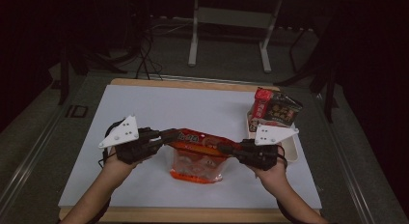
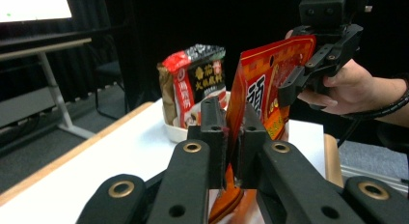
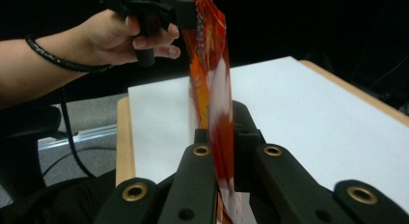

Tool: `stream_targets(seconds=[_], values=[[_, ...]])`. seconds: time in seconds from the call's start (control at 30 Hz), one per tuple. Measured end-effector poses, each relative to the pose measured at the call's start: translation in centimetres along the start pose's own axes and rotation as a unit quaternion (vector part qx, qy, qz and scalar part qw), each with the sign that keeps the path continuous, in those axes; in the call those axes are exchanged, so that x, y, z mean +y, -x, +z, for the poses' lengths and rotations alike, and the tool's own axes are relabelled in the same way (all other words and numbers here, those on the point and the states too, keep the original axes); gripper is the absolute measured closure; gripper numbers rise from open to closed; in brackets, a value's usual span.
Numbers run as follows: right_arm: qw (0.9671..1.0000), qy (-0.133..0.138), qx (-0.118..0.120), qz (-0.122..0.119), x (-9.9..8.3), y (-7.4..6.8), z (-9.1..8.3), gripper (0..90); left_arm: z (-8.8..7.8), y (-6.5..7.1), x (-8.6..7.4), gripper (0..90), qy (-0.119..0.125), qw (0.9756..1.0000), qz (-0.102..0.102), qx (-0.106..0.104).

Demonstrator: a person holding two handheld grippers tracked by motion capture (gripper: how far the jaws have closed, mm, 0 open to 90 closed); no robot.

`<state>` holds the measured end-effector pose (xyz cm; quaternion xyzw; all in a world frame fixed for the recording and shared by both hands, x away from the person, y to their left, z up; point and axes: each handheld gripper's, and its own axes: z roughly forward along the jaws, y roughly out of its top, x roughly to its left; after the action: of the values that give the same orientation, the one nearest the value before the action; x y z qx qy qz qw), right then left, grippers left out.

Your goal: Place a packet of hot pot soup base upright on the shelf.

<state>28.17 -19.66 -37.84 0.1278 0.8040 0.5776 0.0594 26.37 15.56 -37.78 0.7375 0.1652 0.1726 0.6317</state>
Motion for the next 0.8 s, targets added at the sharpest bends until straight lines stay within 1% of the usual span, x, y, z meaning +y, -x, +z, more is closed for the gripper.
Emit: stream_targets(seconds=[0.03, 0.07, 0.13, 0.17, 0.2, 0.23, 0.27, 0.3, 0.33, 0.37, 0.4, 0.43, 0.47, 0.53, 0.57, 0.6, 0.63, 0.67, 0.73, 0.77, 0.8], values=[[1.0000, 0.002, -0.004, -0.002, 0.4, 0.1, -0.3, 90.0, 0.0, 0.0, 0.1, 78.4, 0.002, 1.0000, -0.002, 0.001], [1.0000, 0.002, 0.000, 0.000, 0.6, 0.2, -0.4, 90.0, 0.1, -0.1, 0.2, 75.1, 0.005, 1.0000, -0.005, 0.000], [1.0000, 0.000, -0.005, -0.005, 1.0, 0.2, -0.6, 90.0, 0.2, -0.1, 0.3, 59.9, 0.008, 0.9999, -0.010, -0.001], [1.0000, -0.001, -0.006, -0.006, 1.2, 0.2, -0.7, 90.0, 0.2, -0.1, 0.4, 56.0, 0.007, 0.9999, -0.008, 0.005], [0.9999, -0.003, -0.011, -0.009, 1.4, 0.3, -0.9, 90.0, 0.2, 0.1, 0.5, 47.3, 0.011, 0.9998, -0.005, 0.014], [0.9999, -0.005, -0.011, -0.009, 1.6, 0.4, -1.1, 90.0, 0.1, 0.1, 0.6, 41.7, 0.013, 0.9997, -0.006, 0.018], [0.9999, -0.003, -0.014, -0.008, 1.7, 0.5, -1.3, 90.0, 0.0, 0.1, 0.7, 36.6, 0.017, 0.9995, -0.013, 0.022], [0.9999, -0.004, -0.012, -0.009, 1.9, 0.6, -1.4, 90.0, 0.0, 0.0, 0.7, 30.6, 0.019, 0.9995, -0.018, 0.020], [0.9998, -0.003, -0.014, -0.011, 2.0, 0.6, -1.6, 90.0, -0.1, 0.0, 0.7, 24.9, 0.015, 0.9995, -0.018, 0.023], [0.9998, -0.001, -0.015, -0.009, 2.2, 0.7, -1.8, 90.0, -0.1, 0.1, 0.6, 21.9, 0.014, 0.9993, -0.018, 0.029], [0.9999, -0.003, -0.011, -0.009, 2.3, 0.7, -2.0, 90.0, -0.2, 0.1, 0.5, 18.2, 0.012, 0.9992, -0.021, 0.030], [0.9998, 0.001, -0.017, -0.012, 2.5, 0.7, -2.2, 90.0, -0.2, 0.0, 0.4, 17.0, 0.010, 0.9991, -0.027, 0.030], [0.9998, 0.002, -0.017, -0.012, 2.6, 0.8, -2.5, 90.0, -0.3, 0.0, 0.3, 14.1, 0.011, 0.9990, -0.033, 0.029], [0.9997, 0.009, -0.020, -0.011, 3.0, 0.9, -3.0, 90.0, -0.4, 0.0, 0.0, 10.8, 0.008, 0.9990, -0.036, 0.026], [0.9997, 0.010, -0.020, -0.010, 3.2, 1.0, -3.3, 90.0, -0.5, 0.0, -0.2, 9.4, 0.010, 0.9989, -0.040, 0.020], [0.9995, 0.013, -0.025, -0.012, 3.4, 1.1, -3.7, 90.0, -0.5, 0.0, -0.4, 7.8, 0.011, 0.9990, -0.041, 0.016], [0.9995, 0.017, -0.025, -0.009, 3.7, 1.2, -4.1, 90.0, -0.5, 0.1, -0.7, 6.0, 0.007, 0.9990, -0.039, 0.018], [0.9993, 0.021, -0.029, -0.010, 4.0, 1.3, -4.5, 90.0, -0.5, 0.1, -0.9, 3.5, 0.007, 0.9990, -0.042, 0.015], [0.9990, 0.027, -0.035, -0.011, 4.4, 1.6, -5.3, 90.0, -0.3, 0.2, -1.5, 2.6, -0.004, 0.9987, -0.046, 0.021], [0.9987, 0.031, -0.038, -0.012, 4.6, 1.8, -5.7, 90.0, -0.3, 0.1, -1.9, 2.5, -0.004, 0.9986, -0.051, 0.015], [0.9985, 0.032, -0.043, -0.014, 4.8, 1.9, -6.1, 90.0, -0.2, 0.1, -2.3, 2.5, -0.008, 0.9982, -0.057, 0.015]])
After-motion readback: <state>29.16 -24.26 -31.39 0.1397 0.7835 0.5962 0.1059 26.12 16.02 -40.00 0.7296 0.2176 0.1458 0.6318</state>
